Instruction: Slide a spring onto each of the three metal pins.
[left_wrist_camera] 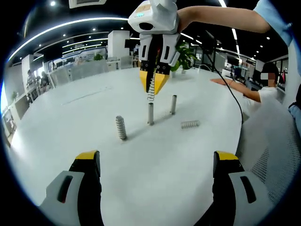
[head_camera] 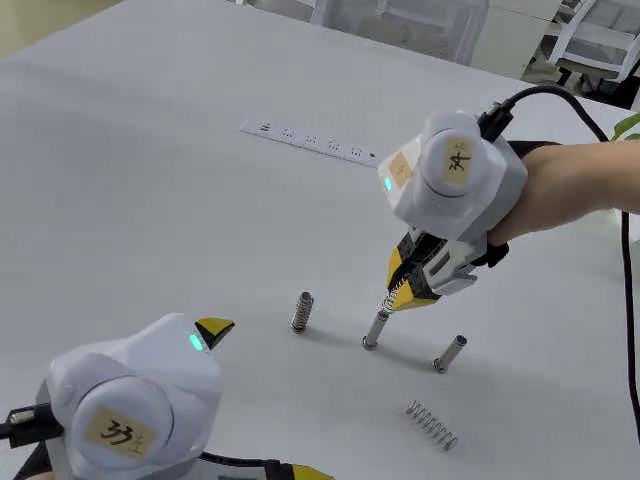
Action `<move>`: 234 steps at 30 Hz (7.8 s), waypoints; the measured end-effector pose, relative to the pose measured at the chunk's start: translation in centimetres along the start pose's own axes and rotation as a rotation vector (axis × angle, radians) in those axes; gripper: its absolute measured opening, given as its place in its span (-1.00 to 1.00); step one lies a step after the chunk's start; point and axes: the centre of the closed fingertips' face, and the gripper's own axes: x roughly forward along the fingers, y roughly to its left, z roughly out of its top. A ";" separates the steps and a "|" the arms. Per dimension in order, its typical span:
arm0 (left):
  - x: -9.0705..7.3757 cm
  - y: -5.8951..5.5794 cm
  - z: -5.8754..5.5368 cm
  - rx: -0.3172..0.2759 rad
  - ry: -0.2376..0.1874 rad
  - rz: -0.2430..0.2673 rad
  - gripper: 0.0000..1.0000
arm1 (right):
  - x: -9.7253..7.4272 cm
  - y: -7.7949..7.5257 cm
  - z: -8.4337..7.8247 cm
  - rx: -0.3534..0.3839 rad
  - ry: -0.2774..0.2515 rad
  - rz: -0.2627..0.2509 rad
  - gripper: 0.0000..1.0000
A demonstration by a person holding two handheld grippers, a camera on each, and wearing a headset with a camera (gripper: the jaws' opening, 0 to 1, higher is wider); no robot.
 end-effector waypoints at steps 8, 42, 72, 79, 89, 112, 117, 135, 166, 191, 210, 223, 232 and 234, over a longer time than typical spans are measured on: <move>0.0 0.2 -0.1 -0.009 0.001 0.002 0.98 | 0.4 0.1 -0.1 -0.009 0.015 0.010 -0.85; 0.0 -0.2 -0.6 -0.019 0.018 -0.022 0.98 | 3.0 0.3 -0.3 -0.028 0.073 0.034 -0.84; 0.1 -0.3 -0.9 -0.031 0.029 -0.032 0.98 | 6.1 0.5 -0.7 -0.049 0.107 0.062 -0.84; 0.1 -0.3 -0.9 -0.031 0.030 -0.035 0.98 | 6.3 0.5 -0.7 -0.041 0.100 0.064 -0.84; 0.1 -0.2 -0.8 -0.041 0.026 -0.036 0.98 | 5.8 0.3 -0.3 -0.028 0.048 0.045 -0.50; -0.4 0.4 1.0 -0.063 -0.046 0.002 0.93 | 2.7 2.5 -0.4 0.020 -0.135 -0.121 0.79; -0.4 0.6 1.0 -0.076 -0.048 0.011 0.93 | 1.9 3.0 -0.3 0.115 -0.231 -0.158 0.98; -0.6 1.5 1.0 -0.020 -0.023 -0.005 0.93 | -0.5 6.3 -2.9 0.363 -0.413 -0.266 0.99; 2.0 -1.0 1.4 0.115 0.031 -0.161 0.87 | -2.3 13.0 -8.0 0.787 -0.602 -0.444 0.99; 6.0 -6.9 1.9 0.358 0.094 -0.444 0.68 | -1.8 16.3 -10.1 0.935 -0.629 -0.518 0.99; 11.8 -9.5 0.8 0.502 0.184 -0.565 0.09 | -1.6 17.8 -8.9 1.030 -0.697 -0.545 0.99; 13.3 -9.0 0.8 0.450 0.178 -0.545 -0.29 | -1.3 17.8 -8.6 1.062 -0.719 -0.531 0.99; 13.1 -9.2 0.9 0.423 0.178 -0.538 -0.44 | -1.3 17.5 -8.3 1.062 -0.721 -0.523 0.99; 13.0 -9.3 1.0 0.423 0.179 -0.536 -0.45 | -1.2 17.5 -8.2 1.061 -0.717 -0.522 0.99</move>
